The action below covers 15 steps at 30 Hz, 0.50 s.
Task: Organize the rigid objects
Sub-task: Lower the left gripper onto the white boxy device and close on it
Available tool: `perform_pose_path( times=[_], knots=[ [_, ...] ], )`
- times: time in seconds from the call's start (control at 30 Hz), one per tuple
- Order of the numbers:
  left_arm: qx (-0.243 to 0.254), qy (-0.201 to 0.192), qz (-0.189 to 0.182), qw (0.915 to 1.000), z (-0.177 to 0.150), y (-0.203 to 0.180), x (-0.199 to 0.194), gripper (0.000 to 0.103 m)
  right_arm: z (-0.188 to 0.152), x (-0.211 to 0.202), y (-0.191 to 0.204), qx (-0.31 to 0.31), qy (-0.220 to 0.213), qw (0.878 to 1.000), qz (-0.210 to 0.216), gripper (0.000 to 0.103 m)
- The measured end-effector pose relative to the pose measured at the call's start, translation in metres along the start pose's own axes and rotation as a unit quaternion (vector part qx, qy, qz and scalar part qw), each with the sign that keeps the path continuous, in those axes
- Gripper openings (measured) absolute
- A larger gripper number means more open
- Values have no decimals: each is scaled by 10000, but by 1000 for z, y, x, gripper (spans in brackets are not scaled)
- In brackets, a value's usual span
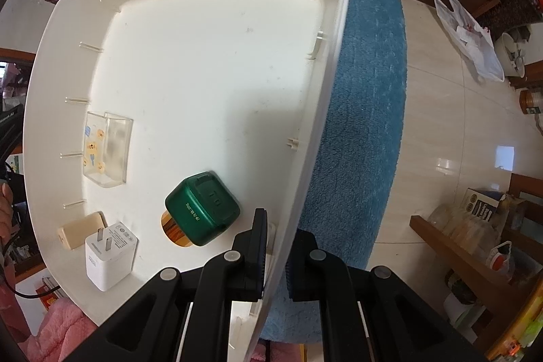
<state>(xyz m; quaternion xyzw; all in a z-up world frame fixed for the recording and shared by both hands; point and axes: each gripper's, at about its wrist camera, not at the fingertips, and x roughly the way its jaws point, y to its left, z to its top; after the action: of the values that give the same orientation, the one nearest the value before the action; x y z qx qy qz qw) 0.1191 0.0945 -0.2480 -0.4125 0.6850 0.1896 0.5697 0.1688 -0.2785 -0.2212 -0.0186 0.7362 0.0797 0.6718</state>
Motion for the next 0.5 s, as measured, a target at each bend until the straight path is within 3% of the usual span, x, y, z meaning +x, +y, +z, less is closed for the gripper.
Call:
perform_pose_path(
  times=[0.27, 0.5],
  knots=[
    [-28, 38, 167, 9998, 8, -12, 8, 79, 0, 0, 0, 13, -1, 10000, 13, 9],
    [272, -26, 411, 9988, 10, -51, 15, 72, -1, 0, -1, 24, 5, 10000, 2, 9]
  ],
)
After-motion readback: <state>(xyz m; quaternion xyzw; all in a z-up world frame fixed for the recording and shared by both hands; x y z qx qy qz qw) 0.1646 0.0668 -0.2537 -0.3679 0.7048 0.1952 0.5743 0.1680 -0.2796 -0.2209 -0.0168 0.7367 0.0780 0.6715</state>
